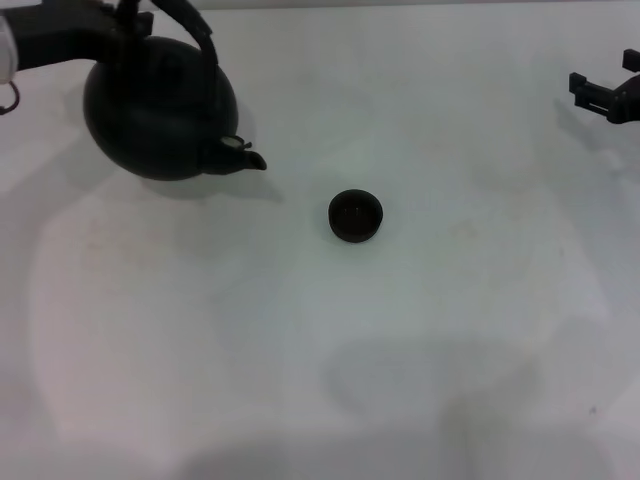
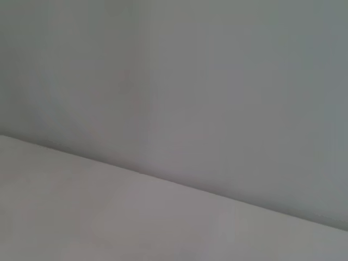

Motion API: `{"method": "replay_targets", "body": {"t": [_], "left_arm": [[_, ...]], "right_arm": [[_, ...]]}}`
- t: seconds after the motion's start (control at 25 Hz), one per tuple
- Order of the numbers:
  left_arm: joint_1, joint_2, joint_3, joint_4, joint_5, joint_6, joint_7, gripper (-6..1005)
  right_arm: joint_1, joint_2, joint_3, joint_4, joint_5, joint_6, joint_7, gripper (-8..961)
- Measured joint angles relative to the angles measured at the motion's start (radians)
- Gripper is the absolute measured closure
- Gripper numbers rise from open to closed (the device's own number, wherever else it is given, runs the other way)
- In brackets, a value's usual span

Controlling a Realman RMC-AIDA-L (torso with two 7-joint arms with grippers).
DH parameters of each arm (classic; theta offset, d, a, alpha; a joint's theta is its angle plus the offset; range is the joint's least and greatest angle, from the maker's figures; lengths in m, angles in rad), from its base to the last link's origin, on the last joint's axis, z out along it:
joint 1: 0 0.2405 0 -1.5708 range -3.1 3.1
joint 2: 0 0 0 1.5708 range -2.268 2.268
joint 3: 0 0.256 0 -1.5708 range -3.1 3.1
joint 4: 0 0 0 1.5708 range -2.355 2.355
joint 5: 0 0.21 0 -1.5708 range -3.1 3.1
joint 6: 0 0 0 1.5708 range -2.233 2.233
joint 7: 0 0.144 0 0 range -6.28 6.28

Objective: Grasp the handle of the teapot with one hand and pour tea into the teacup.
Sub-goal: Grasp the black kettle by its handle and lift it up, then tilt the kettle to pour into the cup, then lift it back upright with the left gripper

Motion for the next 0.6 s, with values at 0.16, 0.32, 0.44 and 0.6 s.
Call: {"method": "replay_targets", "body": {"t": [0.16,0.32,0.44,0.6], "left_arm": [[-0.017,0.0,0.083,0.055,0.135,-0.04,-0.117,849],[-0.034,0.0,0.124,0.076,0.213,-0.062,-0.178,849],[-0.046,0.001,0.132,0.085,0.225,-0.065,-0.189,850],[-0.067,0.001,0.134,0.087,0.227,-0.066,-0.198,850]], "right_arm": [[-0.001,0.0,0.006,0.001,0.002,0.008,0.0,108],[-0.002,0.001,0.009,0.007,0.005,0.012,0.0,108],[0.0,0.001,0.009,0.016,0.011,0.012,-0.008,108],[0.0,0.001,0.009,0.021,0.035,0.012,-0.021,108]]}}
